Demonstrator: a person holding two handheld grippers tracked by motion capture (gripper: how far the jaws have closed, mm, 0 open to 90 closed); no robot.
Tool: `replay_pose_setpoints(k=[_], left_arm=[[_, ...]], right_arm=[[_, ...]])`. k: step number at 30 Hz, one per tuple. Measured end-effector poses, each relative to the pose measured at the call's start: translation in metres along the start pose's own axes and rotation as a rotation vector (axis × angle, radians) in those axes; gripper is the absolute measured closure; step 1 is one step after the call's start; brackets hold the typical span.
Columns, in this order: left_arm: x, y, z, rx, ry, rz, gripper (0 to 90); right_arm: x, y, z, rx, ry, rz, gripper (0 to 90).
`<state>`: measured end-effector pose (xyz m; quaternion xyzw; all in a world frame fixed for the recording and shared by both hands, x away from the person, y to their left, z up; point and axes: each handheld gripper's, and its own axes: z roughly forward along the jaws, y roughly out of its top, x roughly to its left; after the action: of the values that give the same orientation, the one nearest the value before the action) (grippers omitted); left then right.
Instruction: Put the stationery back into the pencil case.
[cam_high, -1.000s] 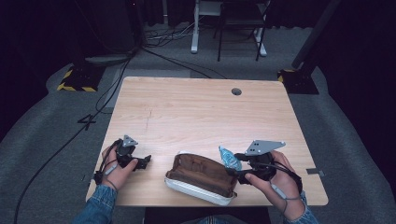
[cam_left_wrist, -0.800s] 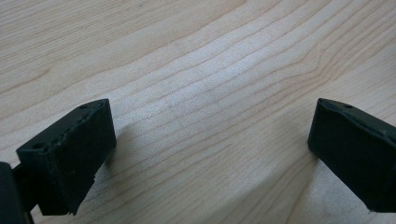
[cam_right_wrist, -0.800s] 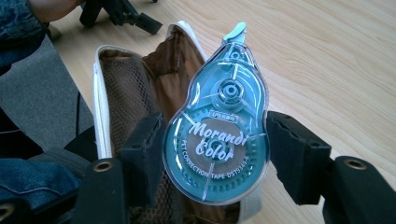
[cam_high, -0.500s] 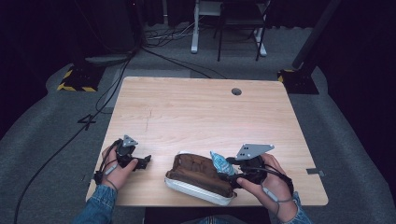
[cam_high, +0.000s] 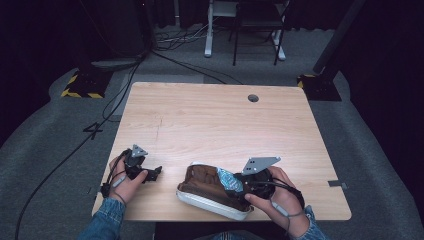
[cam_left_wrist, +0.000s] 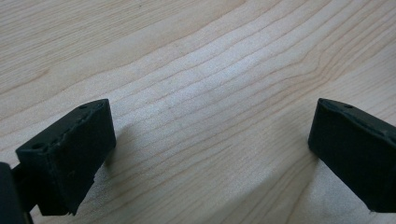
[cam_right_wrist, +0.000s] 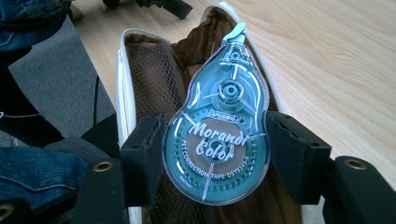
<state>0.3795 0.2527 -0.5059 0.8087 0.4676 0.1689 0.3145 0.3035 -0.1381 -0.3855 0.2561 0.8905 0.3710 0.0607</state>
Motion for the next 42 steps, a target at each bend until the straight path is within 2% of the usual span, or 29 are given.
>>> replay_pose_setpoints(k=[14, 18, 38, 40, 42], left_arm=[[0.0, 0.0, 0.0, 0.0, -0.001, -0.003, 0.9], [0.0, 0.0, 0.0, -0.001, -0.001, -0.003, 0.9], [0.0, 0.0, 0.0, -0.001, 0.0, -0.003, 1.0], [0.0, 0.0, 0.0, -0.001, 0.0, -0.003, 1.0], [0.0, 0.0, 0.0, -0.001, 0.0, -0.003, 1.0]], right_arm=[[0.008, -0.001, 0.016, 0.057, 0.048, -0.029, 39.7], [0.008, -0.001, 0.019, 0.061, 0.049, -0.03, 39.7], [0.0, -0.006, 0.033, 0.091, 0.076, 0.041, 39.3], [0.0, -0.006, 0.034, 0.093, 0.08, 0.042, 39.2], [0.0, -0.006, 0.035, 0.097, 0.074, 0.02, 38.7]])
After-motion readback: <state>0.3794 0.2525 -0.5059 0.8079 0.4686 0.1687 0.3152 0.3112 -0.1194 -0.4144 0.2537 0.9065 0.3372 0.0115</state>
